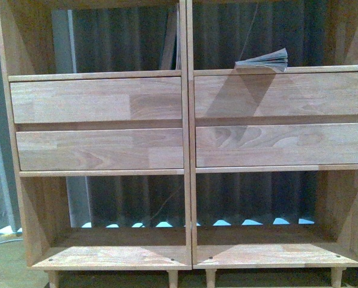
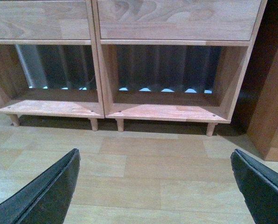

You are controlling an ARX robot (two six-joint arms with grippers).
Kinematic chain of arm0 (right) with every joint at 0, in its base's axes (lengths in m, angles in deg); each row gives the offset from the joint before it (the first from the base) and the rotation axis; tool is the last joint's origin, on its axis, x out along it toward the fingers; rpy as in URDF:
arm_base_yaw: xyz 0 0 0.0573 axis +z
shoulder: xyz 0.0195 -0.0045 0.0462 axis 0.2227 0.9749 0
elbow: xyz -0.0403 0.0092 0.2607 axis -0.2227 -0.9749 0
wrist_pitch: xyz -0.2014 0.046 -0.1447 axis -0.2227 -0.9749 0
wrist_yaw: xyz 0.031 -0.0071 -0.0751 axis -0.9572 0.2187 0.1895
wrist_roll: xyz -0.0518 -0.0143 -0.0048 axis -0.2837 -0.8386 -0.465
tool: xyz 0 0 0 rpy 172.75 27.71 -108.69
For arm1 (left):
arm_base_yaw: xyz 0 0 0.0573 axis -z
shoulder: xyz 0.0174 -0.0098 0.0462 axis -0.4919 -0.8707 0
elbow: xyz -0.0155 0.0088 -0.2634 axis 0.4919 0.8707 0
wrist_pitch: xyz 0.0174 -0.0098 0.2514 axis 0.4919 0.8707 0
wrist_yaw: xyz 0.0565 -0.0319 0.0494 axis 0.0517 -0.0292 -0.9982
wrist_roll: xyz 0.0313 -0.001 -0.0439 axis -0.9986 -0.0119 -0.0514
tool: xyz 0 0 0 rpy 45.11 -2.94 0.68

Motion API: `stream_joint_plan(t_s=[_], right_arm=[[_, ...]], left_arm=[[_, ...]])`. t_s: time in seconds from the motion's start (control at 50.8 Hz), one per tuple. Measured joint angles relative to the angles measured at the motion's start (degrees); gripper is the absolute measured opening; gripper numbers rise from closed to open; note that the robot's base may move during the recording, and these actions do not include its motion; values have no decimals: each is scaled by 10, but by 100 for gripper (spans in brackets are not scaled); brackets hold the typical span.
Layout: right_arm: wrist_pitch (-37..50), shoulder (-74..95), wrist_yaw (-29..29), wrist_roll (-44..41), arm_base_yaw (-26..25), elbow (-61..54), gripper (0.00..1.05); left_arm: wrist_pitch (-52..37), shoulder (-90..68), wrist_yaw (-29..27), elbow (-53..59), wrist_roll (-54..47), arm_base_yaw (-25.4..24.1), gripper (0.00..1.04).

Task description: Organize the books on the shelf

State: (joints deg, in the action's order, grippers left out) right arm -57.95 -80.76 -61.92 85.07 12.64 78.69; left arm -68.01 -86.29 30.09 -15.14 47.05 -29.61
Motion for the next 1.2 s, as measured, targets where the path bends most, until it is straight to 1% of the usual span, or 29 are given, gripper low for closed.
stream_joint_plan(t_s=[1.2], right_arm=[[0,0,0,0,0,0,98]], left_arm=[[0,0,0,0,0,0,97]])
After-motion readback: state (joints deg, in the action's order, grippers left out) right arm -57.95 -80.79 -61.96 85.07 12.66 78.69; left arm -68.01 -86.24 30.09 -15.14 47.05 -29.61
